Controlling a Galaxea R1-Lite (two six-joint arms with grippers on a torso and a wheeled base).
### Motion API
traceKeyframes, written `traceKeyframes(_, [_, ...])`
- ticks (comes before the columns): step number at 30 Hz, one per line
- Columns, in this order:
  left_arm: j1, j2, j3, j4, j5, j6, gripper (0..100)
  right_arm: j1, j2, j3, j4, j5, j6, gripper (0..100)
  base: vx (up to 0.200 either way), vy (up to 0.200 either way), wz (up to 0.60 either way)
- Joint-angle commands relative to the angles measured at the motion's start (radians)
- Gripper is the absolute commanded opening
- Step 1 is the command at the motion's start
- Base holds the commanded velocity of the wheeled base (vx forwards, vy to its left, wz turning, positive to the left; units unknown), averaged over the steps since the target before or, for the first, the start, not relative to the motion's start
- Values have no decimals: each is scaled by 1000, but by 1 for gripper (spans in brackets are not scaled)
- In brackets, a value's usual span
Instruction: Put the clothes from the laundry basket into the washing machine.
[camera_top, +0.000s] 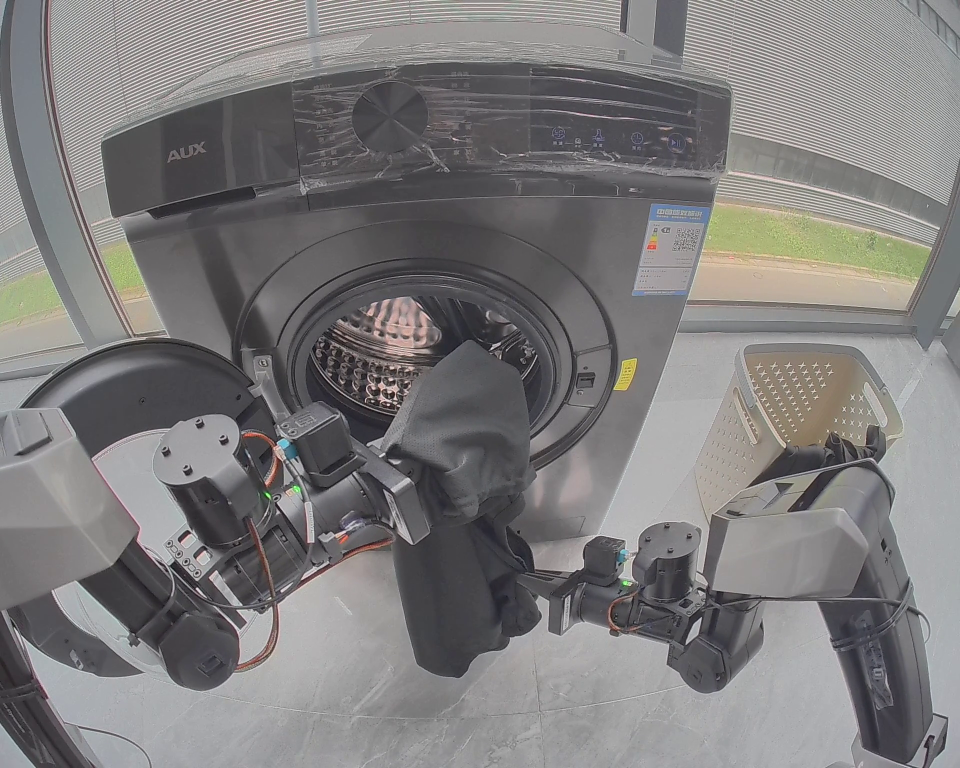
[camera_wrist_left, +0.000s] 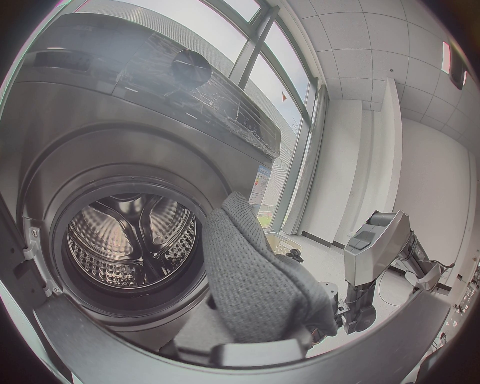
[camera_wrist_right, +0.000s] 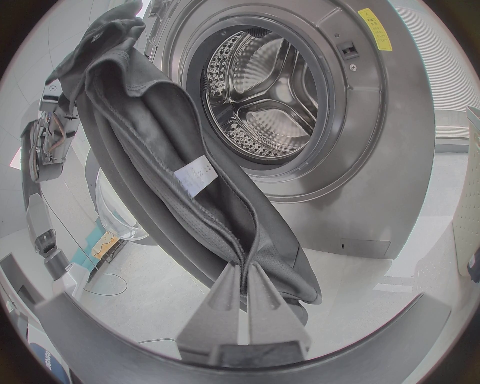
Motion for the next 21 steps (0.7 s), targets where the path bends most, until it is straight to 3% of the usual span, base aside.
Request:
traceKeyframes(1, [9,-1,18,0,1,-11,0,-19,-75,57,-1,-4,-2,0,0,0,0])
traceKeyframes(5, [19,-1,33,0,3,-11,0,-55,-151,106,-1,-34,-18,0,0,0,0])
traceKeyframes(7, [27,-7,41,0,3,-14,0,-61,-217,135,-1,-81,-22,0,0,0,0])
traceKeyframes(12, [33,-67,79,0,1,-34,0,-61,-345,207,-1,-101,-28,0,0,0,0])
traceKeyframes(16, [39,-93,144,0,3,-34,0,-61,-443,253,-1,-150,-49,0,0,0,0])
traceKeyframes(21, [81,-102,194,0,6,-32,0,-73,-536,270,1,-155,-64,0,0,0,0])
